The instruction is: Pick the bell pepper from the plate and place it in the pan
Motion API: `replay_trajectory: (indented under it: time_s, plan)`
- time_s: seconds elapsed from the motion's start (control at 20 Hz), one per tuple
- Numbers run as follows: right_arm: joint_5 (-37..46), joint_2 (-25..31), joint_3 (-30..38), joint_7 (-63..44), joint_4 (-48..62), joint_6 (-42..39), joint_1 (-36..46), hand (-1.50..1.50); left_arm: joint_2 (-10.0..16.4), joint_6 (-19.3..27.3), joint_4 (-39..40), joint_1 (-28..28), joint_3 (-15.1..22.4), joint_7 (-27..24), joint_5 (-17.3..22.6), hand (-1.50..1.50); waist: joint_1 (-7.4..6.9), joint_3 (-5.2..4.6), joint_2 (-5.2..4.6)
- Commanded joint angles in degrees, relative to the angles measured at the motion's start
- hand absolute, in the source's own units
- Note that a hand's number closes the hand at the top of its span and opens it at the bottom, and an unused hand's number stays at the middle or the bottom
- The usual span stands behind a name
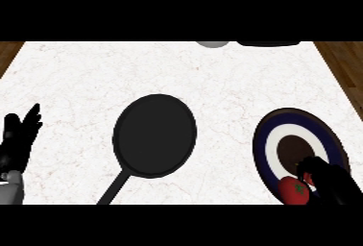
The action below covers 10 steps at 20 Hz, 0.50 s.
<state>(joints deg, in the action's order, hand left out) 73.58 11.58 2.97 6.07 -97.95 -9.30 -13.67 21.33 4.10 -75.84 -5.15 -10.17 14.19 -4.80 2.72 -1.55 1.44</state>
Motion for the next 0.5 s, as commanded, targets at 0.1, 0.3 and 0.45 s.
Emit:
replay_trajectory:
  time_s: [0.1, 0.3, 0.45]
  plan:
    - [0.8, -9.6, -6.8, -7.2, -22.3, 1.2, -7.9, 1.5, 1.3, -1.5, -1.4, -0.2, -0.7, 1.1, 0.9, 0.0, -0.85, 1.4, -0.7]
    - [0.1, -11.4, -16.6, -7.6, -29.3, 8.8, -12.1, 1.5, 0.4, -1.3, -1.2, -0.3, 0.2, 1.3, 0.2, 0.0, -1.44, 1.52, -0.98]
    - [3.8, -11.5, -25.2, -14.6, -35.9, 4.6, -11.9, 1.5, -1.4, -0.8, 0.8, 0.4, 0.6, -2.9, -0.3, 0.0, -2.17, 1.48, -1.25]
